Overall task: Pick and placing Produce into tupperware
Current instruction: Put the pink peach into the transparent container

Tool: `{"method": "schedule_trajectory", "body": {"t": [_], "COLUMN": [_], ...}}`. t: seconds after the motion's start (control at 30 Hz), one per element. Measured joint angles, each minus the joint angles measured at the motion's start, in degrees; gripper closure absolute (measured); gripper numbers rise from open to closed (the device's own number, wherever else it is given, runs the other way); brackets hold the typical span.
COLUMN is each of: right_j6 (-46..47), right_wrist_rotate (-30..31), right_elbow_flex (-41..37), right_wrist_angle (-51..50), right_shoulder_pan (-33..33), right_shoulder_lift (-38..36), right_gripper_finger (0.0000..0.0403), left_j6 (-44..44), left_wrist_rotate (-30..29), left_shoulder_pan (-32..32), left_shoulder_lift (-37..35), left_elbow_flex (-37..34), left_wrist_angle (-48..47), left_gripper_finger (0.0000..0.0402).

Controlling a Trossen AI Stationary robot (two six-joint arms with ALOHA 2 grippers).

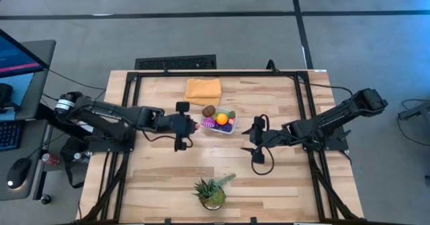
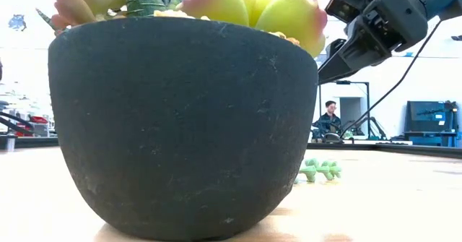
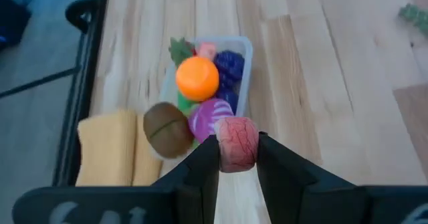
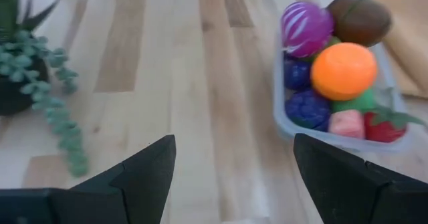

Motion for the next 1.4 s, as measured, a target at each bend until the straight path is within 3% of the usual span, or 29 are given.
{"method": "schedule_trajectory", "body": {"t": [0.63,1.1,1.4], "right_j6": [-1.85,-0.15,0.28], "right_wrist_rotate": [13.36,13.58,13.58], "right_elbow_flex": [0.0,-0.07,-0.07], "right_wrist_angle": [-3.75,-6.02,-6.09], "right_shoulder_pan": [-0.01,0.02,0.04], "right_shoulder_lift": [0.0,0.0,0.0], "right_gripper_finger": [0.0107,0.0107,0.0107], "left_j6": [10.97,12.3,13.13], "left_wrist_rotate": [28.22,36.15,41.36], "left_shoulder_pan": [19.29,25.22,25.62], "left_shoulder_lift": [0.57,16.49,19.9], "left_elbow_flex": [0.0,1.01,4.19], "left_wrist_angle": [13.64,20.54,20.51], "left_gripper_finger": [0.032,0.032,0.032]}}
